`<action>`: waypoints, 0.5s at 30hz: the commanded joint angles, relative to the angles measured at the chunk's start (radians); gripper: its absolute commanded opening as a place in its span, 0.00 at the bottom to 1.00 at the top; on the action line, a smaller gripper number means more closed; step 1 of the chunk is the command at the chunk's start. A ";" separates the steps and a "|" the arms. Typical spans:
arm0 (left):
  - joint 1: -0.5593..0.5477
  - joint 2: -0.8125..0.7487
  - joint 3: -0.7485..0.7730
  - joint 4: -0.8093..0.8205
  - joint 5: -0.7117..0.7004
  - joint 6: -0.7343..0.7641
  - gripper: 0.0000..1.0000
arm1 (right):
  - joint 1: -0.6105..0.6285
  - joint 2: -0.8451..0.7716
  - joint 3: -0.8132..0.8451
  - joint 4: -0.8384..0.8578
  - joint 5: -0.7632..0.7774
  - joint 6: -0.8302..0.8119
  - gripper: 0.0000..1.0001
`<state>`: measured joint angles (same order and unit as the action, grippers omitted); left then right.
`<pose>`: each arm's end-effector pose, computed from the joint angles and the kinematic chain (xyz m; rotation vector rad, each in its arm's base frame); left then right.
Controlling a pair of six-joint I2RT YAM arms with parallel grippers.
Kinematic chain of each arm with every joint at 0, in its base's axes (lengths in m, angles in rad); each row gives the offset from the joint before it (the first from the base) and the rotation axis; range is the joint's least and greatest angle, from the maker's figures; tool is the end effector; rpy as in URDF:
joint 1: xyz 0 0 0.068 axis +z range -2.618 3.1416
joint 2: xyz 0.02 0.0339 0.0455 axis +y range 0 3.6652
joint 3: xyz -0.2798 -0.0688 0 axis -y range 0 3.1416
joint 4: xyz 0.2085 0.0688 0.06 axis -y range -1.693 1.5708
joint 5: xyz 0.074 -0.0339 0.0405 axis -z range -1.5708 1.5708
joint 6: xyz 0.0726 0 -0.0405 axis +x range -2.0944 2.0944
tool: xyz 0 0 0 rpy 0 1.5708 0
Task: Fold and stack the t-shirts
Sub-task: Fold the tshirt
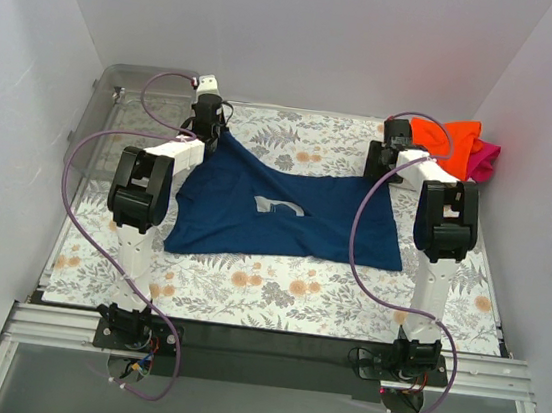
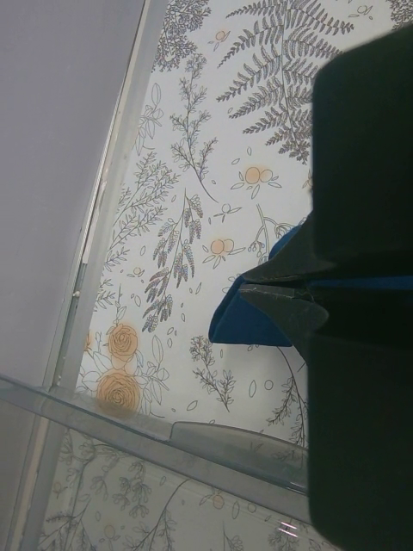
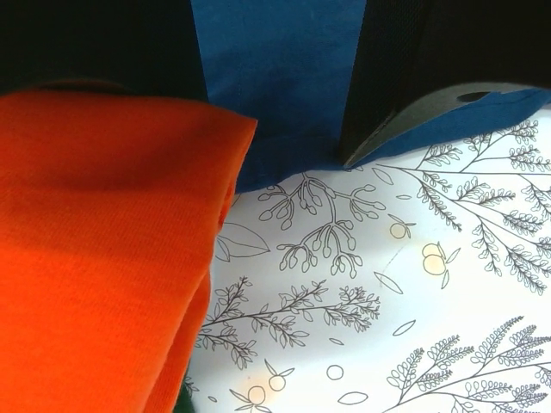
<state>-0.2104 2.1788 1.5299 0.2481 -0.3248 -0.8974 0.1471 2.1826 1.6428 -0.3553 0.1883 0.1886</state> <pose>0.5072 -0.0846 0.2092 -0.8606 1.7743 -0.4098 0.4781 0.0571 0.1735 0.1318 2.4424 -0.0841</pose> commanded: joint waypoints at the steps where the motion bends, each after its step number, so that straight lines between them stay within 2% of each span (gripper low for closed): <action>1: 0.009 -0.076 -0.002 0.022 -0.008 0.003 0.00 | -0.004 0.011 0.045 0.029 0.062 0.009 0.53; 7: 0.009 -0.076 -0.002 0.022 -0.005 0.002 0.00 | -0.004 0.031 0.055 0.029 0.069 0.017 0.52; 9: 0.009 -0.076 -0.002 0.022 -0.005 0.003 0.00 | -0.003 0.042 0.058 0.029 0.060 0.018 0.47; 11: 0.009 -0.076 -0.002 0.022 -0.007 0.005 0.00 | -0.003 0.046 0.055 0.029 0.039 0.020 0.38; 12: 0.009 -0.076 -0.002 0.022 -0.007 0.005 0.00 | -0.003 0.046 0.055 0.027 0.034 0.022 0.27; 14: 0.009 -0.077 -0.002 0.022 -0.007 0.005 0.00 | -0.004 0.036 0.045 0.029 0.020 0.026 0.12; 15: 0.009 -0.079 -0.004 0.023 -0.007 0.003 0.00 | -0.003 0.029 0.043 0.029 0.016 0.029 0.08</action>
<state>-0.2104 2.1788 1.5295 0.2481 -0.3244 -0.8974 0.1459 2.2059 1.6665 -0.3466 0.2195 0.2070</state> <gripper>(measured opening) 0.015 0.112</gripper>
